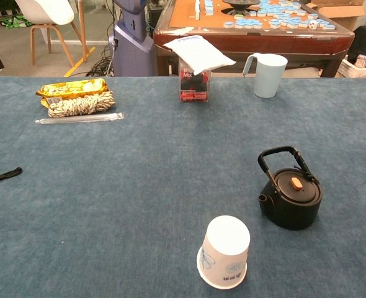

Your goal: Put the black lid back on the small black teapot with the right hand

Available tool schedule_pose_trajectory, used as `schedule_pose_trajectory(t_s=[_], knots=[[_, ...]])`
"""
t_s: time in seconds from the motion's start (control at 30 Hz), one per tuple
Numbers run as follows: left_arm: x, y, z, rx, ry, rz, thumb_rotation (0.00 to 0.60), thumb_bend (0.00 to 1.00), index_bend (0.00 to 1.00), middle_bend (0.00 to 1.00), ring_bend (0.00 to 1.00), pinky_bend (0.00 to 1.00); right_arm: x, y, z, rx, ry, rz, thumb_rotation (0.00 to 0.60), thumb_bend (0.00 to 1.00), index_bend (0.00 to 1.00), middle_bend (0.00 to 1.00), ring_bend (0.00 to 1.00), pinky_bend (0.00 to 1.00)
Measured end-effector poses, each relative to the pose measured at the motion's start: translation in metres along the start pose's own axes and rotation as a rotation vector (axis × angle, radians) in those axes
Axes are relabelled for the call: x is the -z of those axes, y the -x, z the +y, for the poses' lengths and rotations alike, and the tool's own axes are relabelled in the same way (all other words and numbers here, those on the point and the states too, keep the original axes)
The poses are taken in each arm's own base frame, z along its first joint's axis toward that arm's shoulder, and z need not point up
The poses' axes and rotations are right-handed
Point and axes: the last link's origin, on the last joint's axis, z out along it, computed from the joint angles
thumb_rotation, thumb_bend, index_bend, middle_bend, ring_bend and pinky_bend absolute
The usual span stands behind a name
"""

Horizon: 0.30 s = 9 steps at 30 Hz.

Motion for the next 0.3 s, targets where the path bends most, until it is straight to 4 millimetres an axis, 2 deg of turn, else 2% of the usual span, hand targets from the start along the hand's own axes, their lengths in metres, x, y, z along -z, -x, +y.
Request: schedule_pose_trajectory(t_s=[0.13,0.3], knots=[[-0.003,-0.002,0.012,-0.015,0.023,0.002,0.6,0.39,0.0,0.0,0.0,0.0,0.016,-0.004,0.019,-0.02,0.047,0.025,0.6,0.21,0.3,0.0,0.0,0.0],[-0.011,-0.004,0.025,-0.032,0.058,-0.004,0.6,0.39,0.0,0.0,0.0,0.0,0.033,-0.007,0.033,-0.031,0.08,0.047,0.6,0.21,0.3,0.0,0.0,0.0]])
